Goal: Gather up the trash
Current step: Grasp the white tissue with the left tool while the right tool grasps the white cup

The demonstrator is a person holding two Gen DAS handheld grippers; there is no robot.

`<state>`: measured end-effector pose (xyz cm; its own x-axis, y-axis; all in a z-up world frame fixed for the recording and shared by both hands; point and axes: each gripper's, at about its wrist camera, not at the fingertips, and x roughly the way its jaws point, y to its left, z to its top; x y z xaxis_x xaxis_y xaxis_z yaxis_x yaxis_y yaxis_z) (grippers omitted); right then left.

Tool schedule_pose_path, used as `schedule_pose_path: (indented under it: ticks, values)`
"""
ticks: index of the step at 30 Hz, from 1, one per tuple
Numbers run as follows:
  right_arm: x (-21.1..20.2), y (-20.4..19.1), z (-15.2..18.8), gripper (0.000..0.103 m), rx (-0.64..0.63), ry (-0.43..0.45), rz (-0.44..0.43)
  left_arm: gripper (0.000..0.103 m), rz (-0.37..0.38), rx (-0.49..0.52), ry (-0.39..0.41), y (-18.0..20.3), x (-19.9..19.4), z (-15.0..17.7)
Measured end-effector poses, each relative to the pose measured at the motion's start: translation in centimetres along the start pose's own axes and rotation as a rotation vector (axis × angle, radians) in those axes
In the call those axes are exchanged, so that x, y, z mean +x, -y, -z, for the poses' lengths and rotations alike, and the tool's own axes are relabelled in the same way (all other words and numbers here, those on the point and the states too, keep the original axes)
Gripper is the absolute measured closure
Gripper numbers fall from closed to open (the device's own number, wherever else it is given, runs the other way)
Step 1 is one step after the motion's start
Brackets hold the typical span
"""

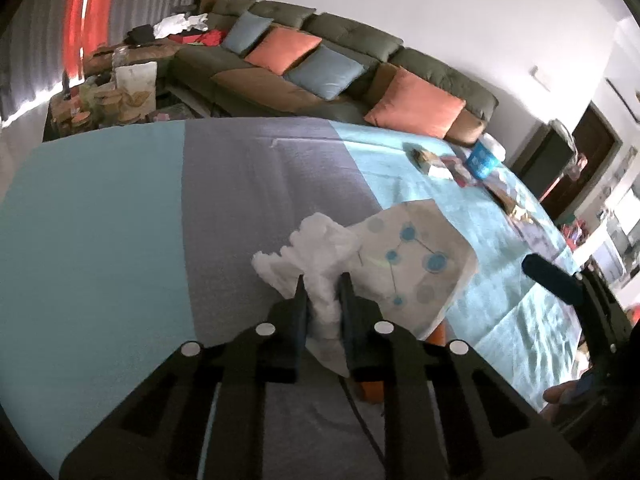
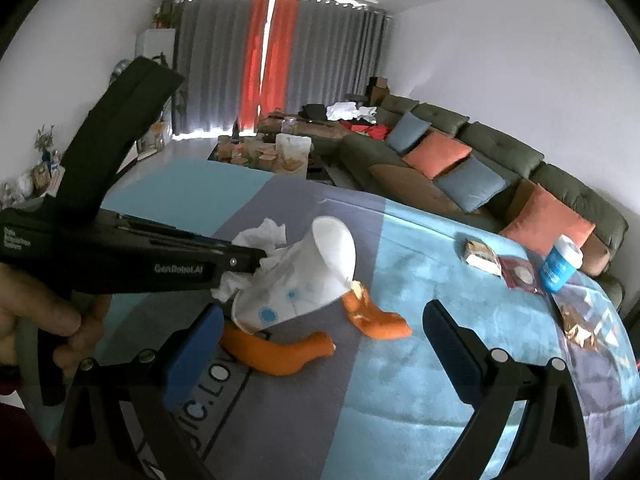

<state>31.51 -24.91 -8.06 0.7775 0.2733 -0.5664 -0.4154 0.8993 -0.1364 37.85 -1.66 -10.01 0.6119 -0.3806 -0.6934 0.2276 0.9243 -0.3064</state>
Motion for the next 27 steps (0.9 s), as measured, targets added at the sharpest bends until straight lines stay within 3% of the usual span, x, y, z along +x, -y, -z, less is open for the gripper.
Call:
schedule_pose_path:
  ticks: [10, 17, 19, 23, 27]
  values:
    - [1.5, -2.4, -0.8, 0.007, -0.109, -0.029, 0.034, 0.090, 0.017, -0.036, 0.055, -1.2, -2.8, -0.3]
    - [3.5, -3.7, -1.2, 0.008, -0.117, -0.095, 0.111, 0.090, -0.045, -0.068, 0.120, -3.0, -5.7, 0.1]
    - [4.1, -4.2, -1.2, 0.010, -0.123, -0.117, 0.148, 0.089, -0.068, -0.075, 0.132, -3.7, -6.4, 0.3]
    - [5.2, -4.1, -1.2, 0.026, -0.111, -0.156, 0.182, 0.089, -0.076, -0.096, 0.132, -5.1, -7.4, 0.8]
    - [4.9, -3.7, -1.1, 0.026, -0.092, -0.159, 0.195, 0.088, -0.078, -0.096, 0.144, -5.6, -8.2, 1.1]
